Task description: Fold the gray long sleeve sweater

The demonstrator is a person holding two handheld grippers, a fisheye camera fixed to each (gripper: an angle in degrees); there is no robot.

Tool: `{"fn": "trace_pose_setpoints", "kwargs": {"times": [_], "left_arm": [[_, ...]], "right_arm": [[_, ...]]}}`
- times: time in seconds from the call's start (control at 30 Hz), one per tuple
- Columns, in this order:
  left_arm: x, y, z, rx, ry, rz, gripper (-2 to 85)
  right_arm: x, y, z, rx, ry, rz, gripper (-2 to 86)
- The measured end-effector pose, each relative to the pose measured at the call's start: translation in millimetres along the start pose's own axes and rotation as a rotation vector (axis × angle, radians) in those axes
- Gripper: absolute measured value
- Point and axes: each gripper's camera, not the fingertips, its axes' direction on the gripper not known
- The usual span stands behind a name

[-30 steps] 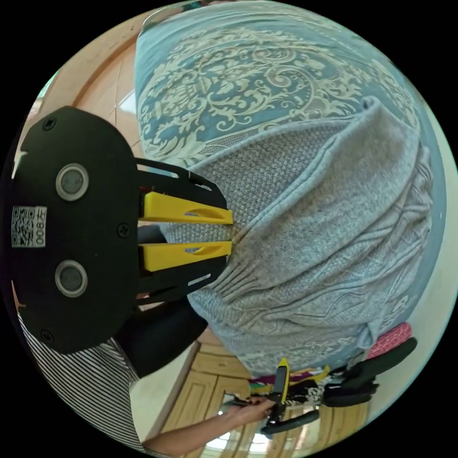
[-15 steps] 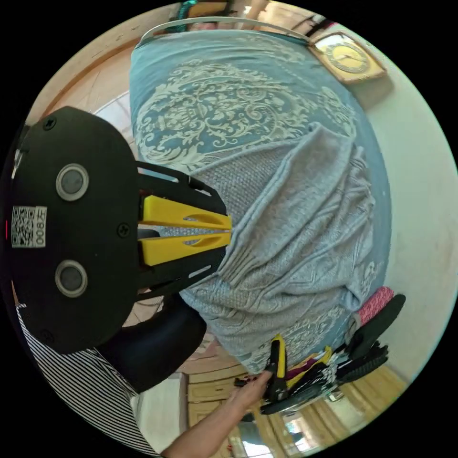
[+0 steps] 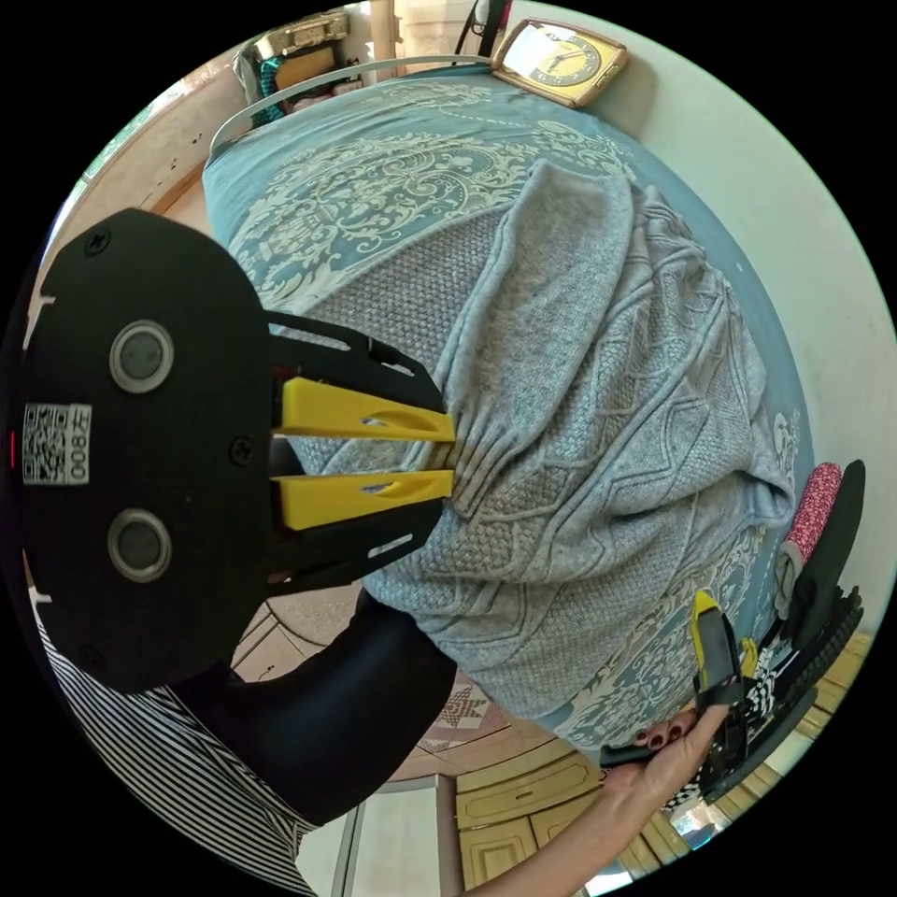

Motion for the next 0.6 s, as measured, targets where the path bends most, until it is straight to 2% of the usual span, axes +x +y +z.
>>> {"fn": "trace_pose_setpoints", "kwargs": {"times": [0.1,0.2,0.33,0.4,0.5,0.6], "left_arm": [[-6.8,8.3,9.3,-0.001,0.055,-0.038,1.9],[-19.2,24.5,16.2,0.017,0.129,-0.085,1.4],[-48.0,62.5,-0.1,0.118,0.188,-0.166,1.0],[-71.2,83.6,-22.3,0.193,0.161,-0.21,0.9],[-134.6,130.6,-80.1,0.349,0.028,-0.328,0.9],[-218.4,193.2,-141.8,0.491,-0.145,-0.543,0.9]], "right_arm": [[-3.6,-13.3,32.6,-0.074,-0.009,0.015,8.2],[-10.9,-12.2,42.3,-0.064,0.022,0.036,7.6],[-29.4,-7.8,50.9,-0.093,0.054,-0.039,4.8],[-36.1,-9.7,48.5,-0.109,0.05,-0.065,3.9],[-52.9,-15.3,15.5,-0.088,0.147,-0.172,3.1],[-53.3,-29.1,-55.9,0.008,0.371,-0.257,2.9]]}}
